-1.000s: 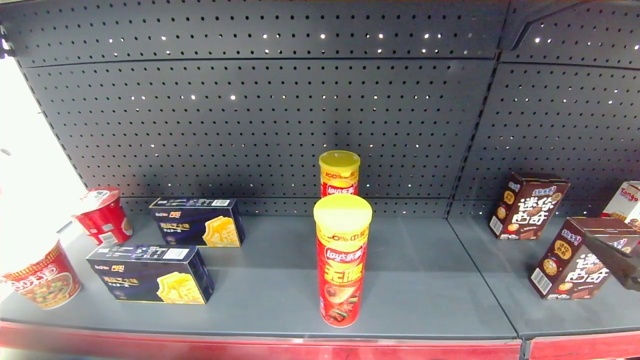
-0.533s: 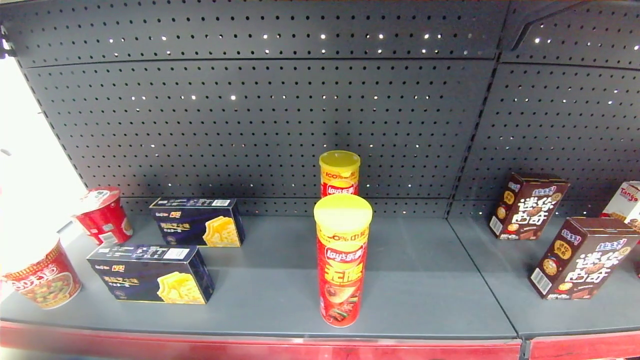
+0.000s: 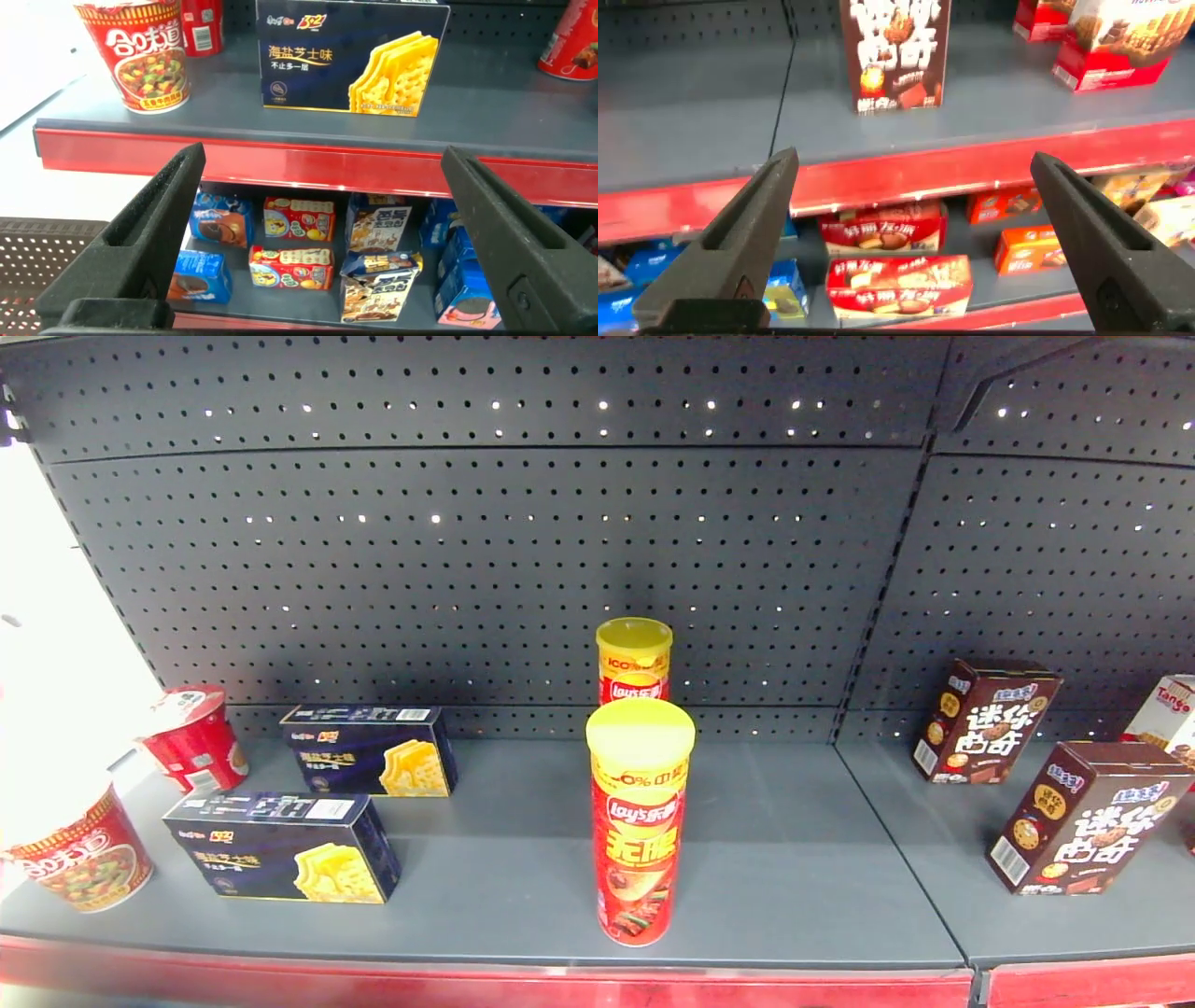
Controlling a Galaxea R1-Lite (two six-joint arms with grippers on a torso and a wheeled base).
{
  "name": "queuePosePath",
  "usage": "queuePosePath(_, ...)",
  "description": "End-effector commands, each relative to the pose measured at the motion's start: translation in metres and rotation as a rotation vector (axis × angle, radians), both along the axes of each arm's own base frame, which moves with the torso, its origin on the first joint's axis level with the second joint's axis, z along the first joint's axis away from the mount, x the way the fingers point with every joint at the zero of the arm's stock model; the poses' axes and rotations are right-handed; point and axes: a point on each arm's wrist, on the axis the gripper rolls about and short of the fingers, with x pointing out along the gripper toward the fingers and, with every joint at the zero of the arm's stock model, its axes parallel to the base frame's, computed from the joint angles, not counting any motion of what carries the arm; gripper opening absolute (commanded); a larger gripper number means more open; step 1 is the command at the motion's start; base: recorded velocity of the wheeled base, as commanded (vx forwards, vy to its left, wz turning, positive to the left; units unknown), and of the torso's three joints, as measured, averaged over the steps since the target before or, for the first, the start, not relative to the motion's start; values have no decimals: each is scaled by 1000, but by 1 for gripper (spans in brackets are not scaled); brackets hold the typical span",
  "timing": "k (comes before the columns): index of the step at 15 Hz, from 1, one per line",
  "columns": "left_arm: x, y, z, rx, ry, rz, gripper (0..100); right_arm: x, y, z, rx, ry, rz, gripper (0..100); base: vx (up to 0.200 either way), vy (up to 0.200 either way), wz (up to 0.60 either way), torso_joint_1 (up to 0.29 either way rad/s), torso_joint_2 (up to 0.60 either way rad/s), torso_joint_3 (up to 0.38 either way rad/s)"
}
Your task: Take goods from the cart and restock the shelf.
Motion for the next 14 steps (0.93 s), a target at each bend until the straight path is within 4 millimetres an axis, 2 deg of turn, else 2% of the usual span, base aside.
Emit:
queuePosePath(1,0,0,0,-1,0,2,100,-3,1,-3,-25,-17,12,100,0,0,0,0,0,0)
queuePosePath(14,0,0,0,-1,0,0,100,-3,1,-3,-34,-16,34,100,0,0,0,0,0,0)
